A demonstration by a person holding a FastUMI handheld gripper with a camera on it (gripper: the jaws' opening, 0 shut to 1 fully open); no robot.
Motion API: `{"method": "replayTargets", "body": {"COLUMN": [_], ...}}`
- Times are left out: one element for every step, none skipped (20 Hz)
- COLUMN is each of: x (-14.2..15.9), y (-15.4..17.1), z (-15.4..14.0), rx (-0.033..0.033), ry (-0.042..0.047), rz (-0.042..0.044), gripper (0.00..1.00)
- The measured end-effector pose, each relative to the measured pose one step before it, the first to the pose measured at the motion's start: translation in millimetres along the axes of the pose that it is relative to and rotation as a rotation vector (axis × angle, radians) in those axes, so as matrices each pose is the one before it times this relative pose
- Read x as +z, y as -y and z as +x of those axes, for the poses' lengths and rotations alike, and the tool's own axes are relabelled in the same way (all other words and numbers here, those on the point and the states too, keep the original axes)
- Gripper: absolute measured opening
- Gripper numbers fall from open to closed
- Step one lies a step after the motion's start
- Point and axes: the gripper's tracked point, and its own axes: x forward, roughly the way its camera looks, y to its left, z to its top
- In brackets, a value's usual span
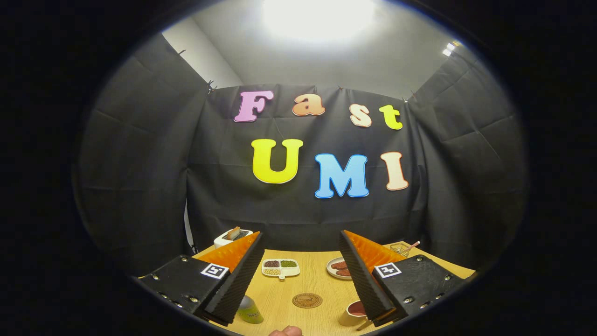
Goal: Take the bottle from table, then pour the juice into the cup, finally place the bottle on the coaster
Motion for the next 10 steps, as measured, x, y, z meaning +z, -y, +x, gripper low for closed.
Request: {"method": "replayTargets", "body": {"x": [-0.73,0.41,-1.57,-1.97,-2.69,-3.19,-4.86,-2.24,-1.92,-1.94], "y": [-0.88,0.16,-0.41,-1.38,-2.69,-3.71,-3.48,-3.56,-5.9,-7.23], "z": [-2.01,-0.75,0.57,-0.34,-0.39,0.18,-0.07,-0.47,0.47,1.1], "rx": [-0.00045,-0.00205,0.00033,0.00183,0.00504,0.00802,0.00499,0.00255,0.0099,0.01013], "ry": [0.00133,0.00483,0.00393,-0.00002,0.00013,-0.00404,-0.0043,0.00029,0.00428,0.0048], "rz": [-0.00228,-0.00738,-0.00837,-0.00653,-0.00407,0.00207,0.00394,0.00023,0.00233,0.00382], "gripper": [0.98,0.98,0.98,0.98,0.98,0.98,0.98,0.98,0.98,0.98]}}
